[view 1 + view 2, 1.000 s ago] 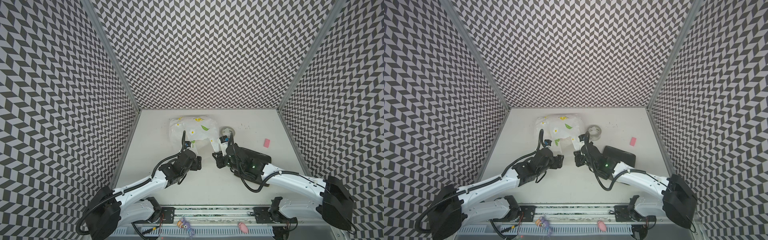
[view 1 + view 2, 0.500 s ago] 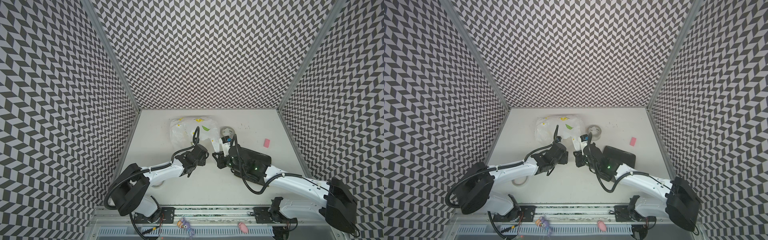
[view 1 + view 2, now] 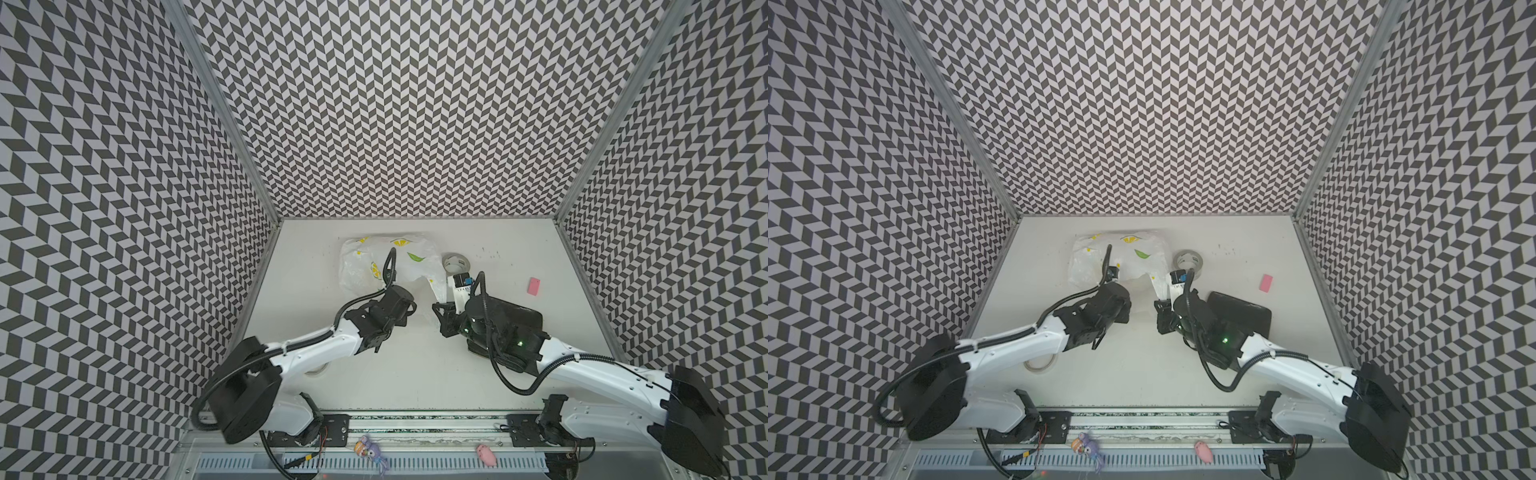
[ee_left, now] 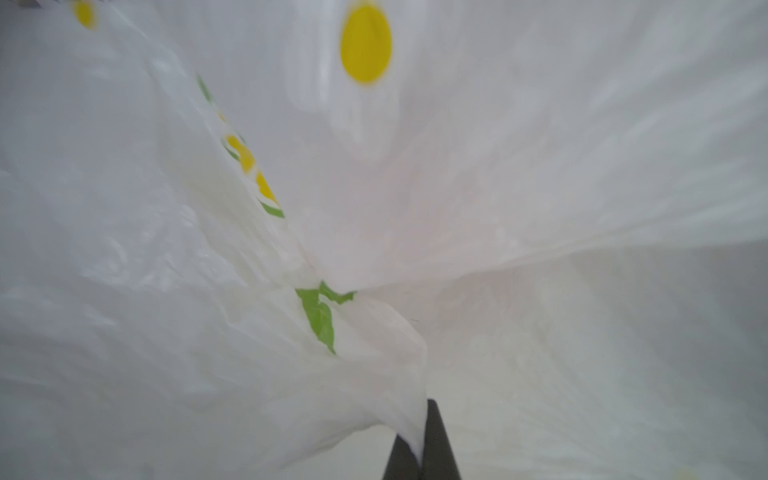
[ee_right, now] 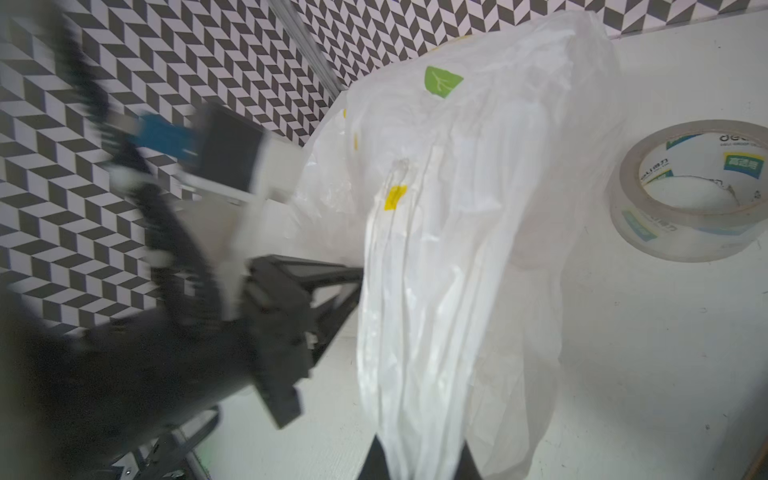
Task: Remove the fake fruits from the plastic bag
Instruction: 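Pull the bag edge open with the left gripper while the right lifts away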
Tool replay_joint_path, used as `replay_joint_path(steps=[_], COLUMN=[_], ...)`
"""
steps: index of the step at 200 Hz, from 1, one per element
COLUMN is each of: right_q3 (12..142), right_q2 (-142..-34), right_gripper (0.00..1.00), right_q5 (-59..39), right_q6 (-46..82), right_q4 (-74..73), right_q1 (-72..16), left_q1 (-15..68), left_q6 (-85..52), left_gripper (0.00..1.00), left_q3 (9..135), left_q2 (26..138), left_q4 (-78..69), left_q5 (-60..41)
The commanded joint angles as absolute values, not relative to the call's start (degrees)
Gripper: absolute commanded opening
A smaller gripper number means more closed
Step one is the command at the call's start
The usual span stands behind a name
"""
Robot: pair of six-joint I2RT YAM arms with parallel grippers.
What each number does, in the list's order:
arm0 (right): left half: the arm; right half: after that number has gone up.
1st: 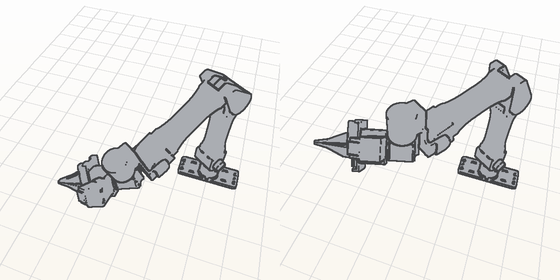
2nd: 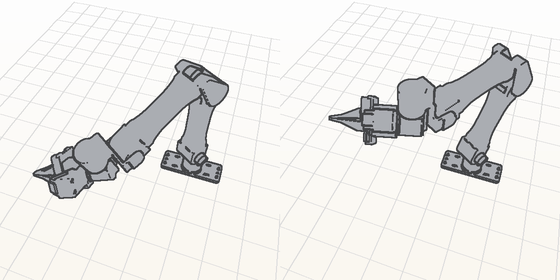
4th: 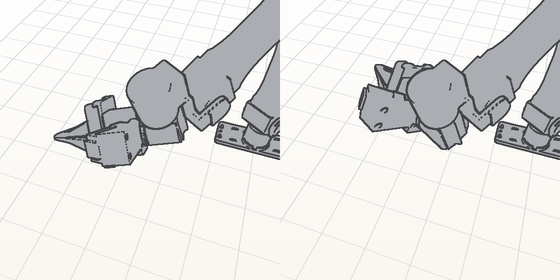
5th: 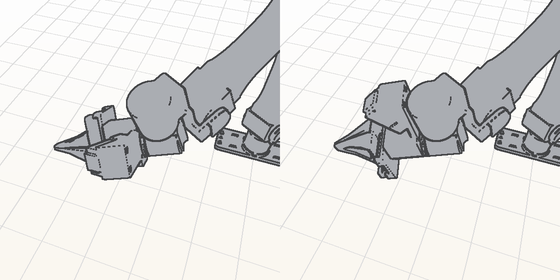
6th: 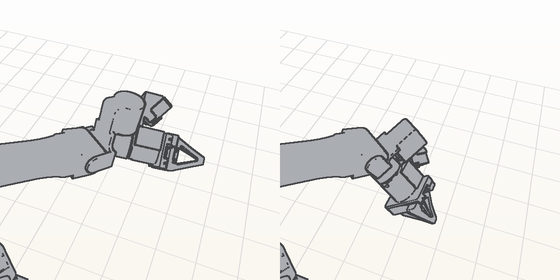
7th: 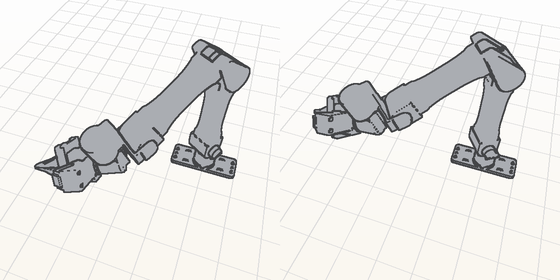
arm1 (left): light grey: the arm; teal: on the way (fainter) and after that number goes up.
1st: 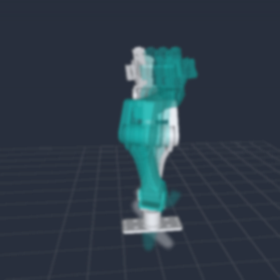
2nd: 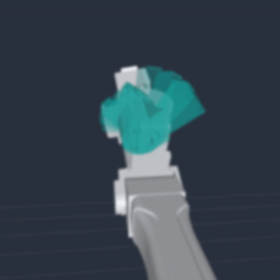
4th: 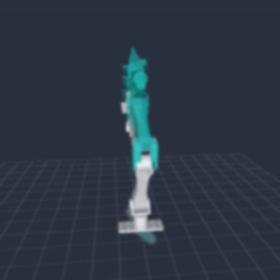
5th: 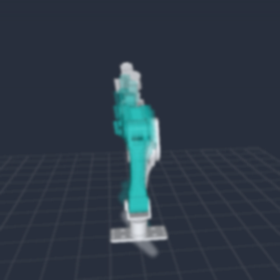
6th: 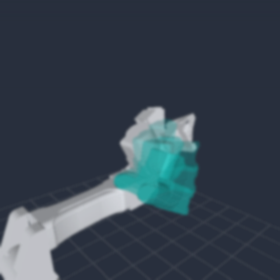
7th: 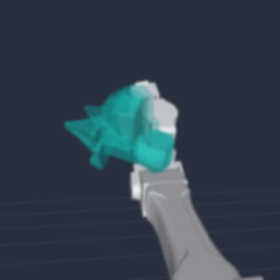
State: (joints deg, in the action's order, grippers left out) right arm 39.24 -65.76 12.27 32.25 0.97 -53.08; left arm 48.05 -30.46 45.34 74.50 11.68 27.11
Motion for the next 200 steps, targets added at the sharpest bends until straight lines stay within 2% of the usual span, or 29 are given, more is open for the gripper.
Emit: replay_joint_path(steps=[1, 30, 80, 100, 116, 134, 163, 180, 200], right_q3=[37.41, 35.68, 32.27, 32.2, 33.6, 37.31, 43.3, 44.16, 44.32], right_q2=[-64.4, -64.47, -65.55, -66.44, -66.76, -65.81, -60.17, -54.56, -48.63], right_gripper=[0.13, 0.13, 0.13, 0.17, 0.25, 0.49, 0.78, 0.8, 0.74], right_q5=[16.73, 16.38, 13.15, 11.46, 10.36, 8.68, 4.29, 1.94, -2.73], right_q6=[32.79, 32.31, 31.36, 30.61, 29.82, 28.93, 26.83, 24.57, 22.06], right_q4=[-1.72, -1.79, -2.59, -2.82, -1.88, 2.52, 11.58, 14.53, 15.92], right_q1=[-52.5, -49.95, -42.26, -39.43, -38.38, -38.06, -37.97, -37.97, -38.97], left_q1=[48.11, 47.22, 46.93, 46.94, 47.01, 46.95, 46.96, 46.97, 46.94], left_q6=[-30.36, -30.63, -34.19, -37.34, -39.22, -40.74, -42.2, -42.8, -42.89], left_gripper=[0.0, 0.0, 0.0, 0.0, 0.0, 0.0, 0.0, 0.0, 0.0], left_q3=[40.66, 35.71, 29.55, 25.01, 21.95, 20.27, 19.58, 19.54, 19.94], left_q2=[62.99, 50.86, 39.11, 34.9, 32.38, 30.92, 30.9, 31.77, 32.89], left_q4=[5.09, -0.21, -1.19, -4.01, -5.82, -6.87, -8.99, -10.46, -11.87], left_q5=[24.88, 17.27, 8.4, 5.16, 4.31, 4.1, 3.2, 3.1, 3.1])
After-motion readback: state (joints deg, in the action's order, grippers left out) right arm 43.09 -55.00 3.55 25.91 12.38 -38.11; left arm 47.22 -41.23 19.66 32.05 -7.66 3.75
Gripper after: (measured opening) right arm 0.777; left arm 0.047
